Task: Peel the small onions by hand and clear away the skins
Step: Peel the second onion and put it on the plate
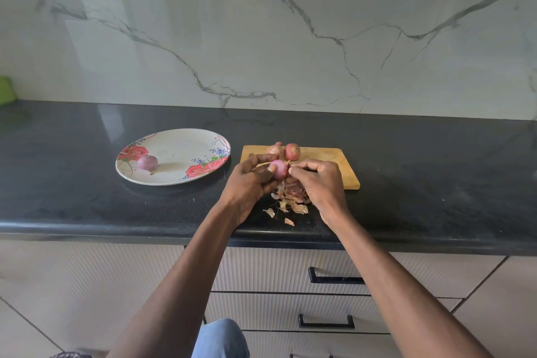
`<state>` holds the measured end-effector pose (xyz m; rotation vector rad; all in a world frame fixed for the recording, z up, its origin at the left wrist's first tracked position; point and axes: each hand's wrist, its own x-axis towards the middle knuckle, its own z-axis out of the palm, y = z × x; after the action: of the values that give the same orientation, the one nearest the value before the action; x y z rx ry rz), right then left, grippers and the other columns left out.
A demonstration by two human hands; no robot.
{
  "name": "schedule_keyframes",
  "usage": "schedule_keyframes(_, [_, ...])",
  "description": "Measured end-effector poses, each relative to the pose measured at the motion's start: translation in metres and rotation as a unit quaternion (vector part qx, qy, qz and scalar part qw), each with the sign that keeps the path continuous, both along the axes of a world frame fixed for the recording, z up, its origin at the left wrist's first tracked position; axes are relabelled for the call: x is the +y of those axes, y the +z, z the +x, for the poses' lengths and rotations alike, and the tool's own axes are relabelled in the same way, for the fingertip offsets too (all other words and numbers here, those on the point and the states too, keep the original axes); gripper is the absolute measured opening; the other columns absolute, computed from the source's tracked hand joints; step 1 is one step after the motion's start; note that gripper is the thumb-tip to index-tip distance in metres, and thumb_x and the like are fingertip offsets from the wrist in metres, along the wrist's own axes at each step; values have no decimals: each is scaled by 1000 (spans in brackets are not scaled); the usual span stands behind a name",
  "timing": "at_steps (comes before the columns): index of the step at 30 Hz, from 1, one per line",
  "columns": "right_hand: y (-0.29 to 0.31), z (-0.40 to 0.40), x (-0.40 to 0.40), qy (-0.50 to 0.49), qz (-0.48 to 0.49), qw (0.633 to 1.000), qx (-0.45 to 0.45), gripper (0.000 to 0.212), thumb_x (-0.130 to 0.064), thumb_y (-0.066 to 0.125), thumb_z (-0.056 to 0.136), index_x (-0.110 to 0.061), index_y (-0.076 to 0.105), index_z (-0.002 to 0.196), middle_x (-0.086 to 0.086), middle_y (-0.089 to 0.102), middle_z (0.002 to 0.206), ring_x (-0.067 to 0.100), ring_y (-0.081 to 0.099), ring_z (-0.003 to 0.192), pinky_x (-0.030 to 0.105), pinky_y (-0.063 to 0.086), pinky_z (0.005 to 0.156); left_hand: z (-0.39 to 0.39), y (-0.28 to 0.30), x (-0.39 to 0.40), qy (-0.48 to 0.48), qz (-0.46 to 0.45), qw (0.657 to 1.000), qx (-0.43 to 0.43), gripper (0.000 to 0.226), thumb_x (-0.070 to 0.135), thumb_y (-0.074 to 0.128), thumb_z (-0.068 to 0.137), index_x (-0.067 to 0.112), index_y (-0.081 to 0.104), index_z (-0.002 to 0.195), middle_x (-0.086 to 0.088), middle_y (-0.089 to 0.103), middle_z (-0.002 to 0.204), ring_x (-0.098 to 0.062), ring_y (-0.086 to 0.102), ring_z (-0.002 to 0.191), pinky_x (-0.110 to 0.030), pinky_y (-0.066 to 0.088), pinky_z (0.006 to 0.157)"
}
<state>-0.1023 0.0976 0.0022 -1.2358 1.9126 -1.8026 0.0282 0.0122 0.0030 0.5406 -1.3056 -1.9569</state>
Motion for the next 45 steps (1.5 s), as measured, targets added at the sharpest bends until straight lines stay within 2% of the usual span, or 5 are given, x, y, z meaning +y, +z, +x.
schedule_keyframes(8, [0,-2,0,-2,5,1000,-5,5,-14,83,79,-18,80,77,-4,76,76,9,71,76,21,53,66,1,0,-1,-7,-15,1000,-12,19,1,61,96,1,62,115,-13,75,102,-23,72,94,-36,60,89])
schedule_keyframes(17, [1,1,1,10,-4,1000,-23,25,-2,72,83,-25,77,74,-1,77,76,20,74,76,33,60,73,1,0,-2,1,12,1000,3,16,-1,59,97,1,63,113,-17,73,101,-24,73,89,-33,63,80])
schedule_keyframes(23, [0,0,1,22,1,1000,-12,6,-19,81,83,-15,82,88,-5,77,80,11,73,80,27,58,74,2,0,0,12,9,1000,15,14,1,57,99,3,62,111,-15,73,100,-22,72,91,-31,62,80])
schedule_keyframes(35, [-2,-1,2,11,-17,998,-52,9,-5,74,86,-8,79,80,3,75,69,11,71,63,22,54,59,2,2,3,2,-6,1000,-16,15,5,61,98,-2,59,110,-20,73,99,-30,74,92,-42,60,88])
schedule_keyframes(45, [-4,-4,2,99,-65,992,51,26,-6,85,76,-24,75,91,-1,71,107,20,71,92,32,59,82,3,4,1,15,-13,1000,-21,13,12,55,102,1,58,94,-15,69,73,-21,67,57,-28,57,52])
